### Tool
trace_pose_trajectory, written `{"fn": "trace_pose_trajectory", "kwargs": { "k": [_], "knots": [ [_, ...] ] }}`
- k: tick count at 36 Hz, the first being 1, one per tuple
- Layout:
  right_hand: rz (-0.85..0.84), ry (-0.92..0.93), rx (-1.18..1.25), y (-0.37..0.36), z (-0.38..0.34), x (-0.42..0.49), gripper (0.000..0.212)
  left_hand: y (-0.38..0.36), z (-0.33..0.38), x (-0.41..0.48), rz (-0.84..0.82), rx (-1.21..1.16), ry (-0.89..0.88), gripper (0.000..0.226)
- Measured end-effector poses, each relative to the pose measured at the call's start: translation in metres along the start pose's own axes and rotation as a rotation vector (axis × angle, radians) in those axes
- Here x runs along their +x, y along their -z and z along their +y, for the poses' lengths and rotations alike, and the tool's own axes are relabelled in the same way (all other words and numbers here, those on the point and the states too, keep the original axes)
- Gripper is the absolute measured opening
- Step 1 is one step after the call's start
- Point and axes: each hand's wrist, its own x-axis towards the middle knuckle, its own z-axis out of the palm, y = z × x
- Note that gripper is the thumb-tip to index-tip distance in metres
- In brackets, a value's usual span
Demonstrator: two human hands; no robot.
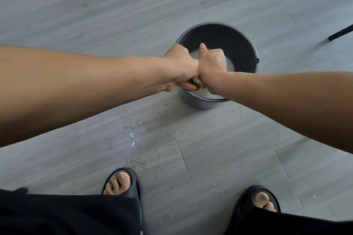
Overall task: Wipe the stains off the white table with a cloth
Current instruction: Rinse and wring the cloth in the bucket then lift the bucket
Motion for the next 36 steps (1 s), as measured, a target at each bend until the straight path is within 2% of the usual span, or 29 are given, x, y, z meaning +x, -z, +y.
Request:
{"fn": "trace_pose_trajectory", "kwargs": {
  "k": [6,9,12,16,18,19,23,25,29,33,36],
  "knots": [
    [-0.07,0.02,-0.011,0.005,0.0,0.004,0.051,-0.004,0.003,-0.003,0.02,0.076,-0.012,0.019],
    [-0.11,-0.037,-0.01,0.007,-0.005,0.005,0.042,0.002,0.007,0.0,0.005,0.068,-0.038,0.017],
    [-0.301,-0.106,0.119,0.022,-0.005,0.006,0.044,0.013,0.014,0.006,0.043,0.144,-0.097,0.008],
    [-0.622,-0.043,0.21,0.061,-0.003,0.003,0.054,0.02,0.017,0.013,0.048,0.258,-0.172,0.013],
    [-0.704,0.007,0.213,0.076,-0.004,0.004,0.043,0.017,0.017,0.015,0.062,0.217,-0.196,0.017],
    [-0.718,0.011,0.232,0.08,-0.004,0.004,0.039,0.016,0.017,0.016,0.074,0.178,-0.204,0.021],
    [-0.679,-0.03,0.364,0.088,-0.006,0.005,0.051,0.014,0.026,0.014,0.007,-0.066,-0.195,0.029],
    [-0.659,-0.058,0.456,0.09,-0.01,0.002,0.055,0.014,0.026,0.012,-0.097,-0.099,-0.171,0.034],
    [-0.614,-0.129,0.584,0.092,-0.016,0.002,0.049,0.007,0.018,0.001,-0.301,-0.203,-0.05,0.03],
    [-0.601,-0.123,0.594,0.095,-0.02,0.0,0.043,0.003,0.011,-0.003,-0.233,-0.233,0.033,0.025],
    [-0.572,-0.146,0.466,0.083,-0.023,-0.004,0.062,0.002,0.008,-0.004,-0.17,-0.187,0.045,0.022]
  ]
}}
